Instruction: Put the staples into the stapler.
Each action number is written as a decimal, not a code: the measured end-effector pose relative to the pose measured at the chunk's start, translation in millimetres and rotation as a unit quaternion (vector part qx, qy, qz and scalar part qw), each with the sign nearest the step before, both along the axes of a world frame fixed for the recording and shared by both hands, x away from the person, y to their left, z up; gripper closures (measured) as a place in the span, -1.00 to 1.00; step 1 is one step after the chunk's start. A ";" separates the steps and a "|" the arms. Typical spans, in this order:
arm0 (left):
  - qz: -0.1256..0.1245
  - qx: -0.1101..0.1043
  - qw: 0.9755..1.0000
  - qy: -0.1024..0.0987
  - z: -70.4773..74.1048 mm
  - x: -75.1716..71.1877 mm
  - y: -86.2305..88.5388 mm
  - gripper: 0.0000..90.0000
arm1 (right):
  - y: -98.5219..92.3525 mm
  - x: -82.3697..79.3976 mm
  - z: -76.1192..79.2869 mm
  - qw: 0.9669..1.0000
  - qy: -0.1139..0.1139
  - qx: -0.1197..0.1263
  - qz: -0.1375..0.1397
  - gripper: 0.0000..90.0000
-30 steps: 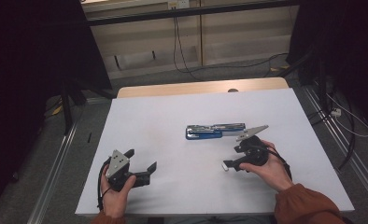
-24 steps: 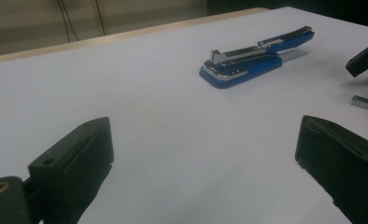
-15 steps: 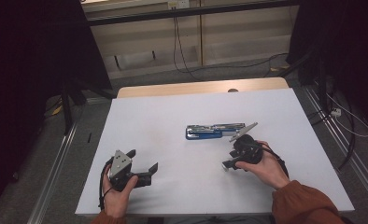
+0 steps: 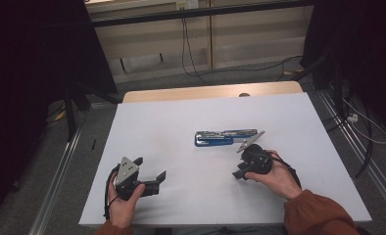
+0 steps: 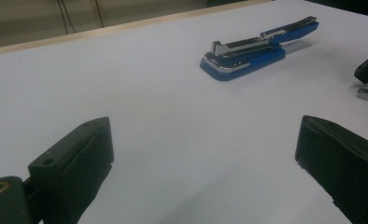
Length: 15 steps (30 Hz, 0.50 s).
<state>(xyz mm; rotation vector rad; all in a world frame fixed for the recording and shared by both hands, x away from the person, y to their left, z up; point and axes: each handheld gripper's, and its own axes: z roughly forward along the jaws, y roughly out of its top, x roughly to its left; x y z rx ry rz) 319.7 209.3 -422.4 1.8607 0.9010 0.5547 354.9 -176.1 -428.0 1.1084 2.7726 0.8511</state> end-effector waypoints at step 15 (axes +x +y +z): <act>-0.001 0.000 1.000 -0.001 0.2 -0.2 0.0 -0.90 | 4.8 0.3 -3.7 1.000 0.002 -0.012 0.011 0.52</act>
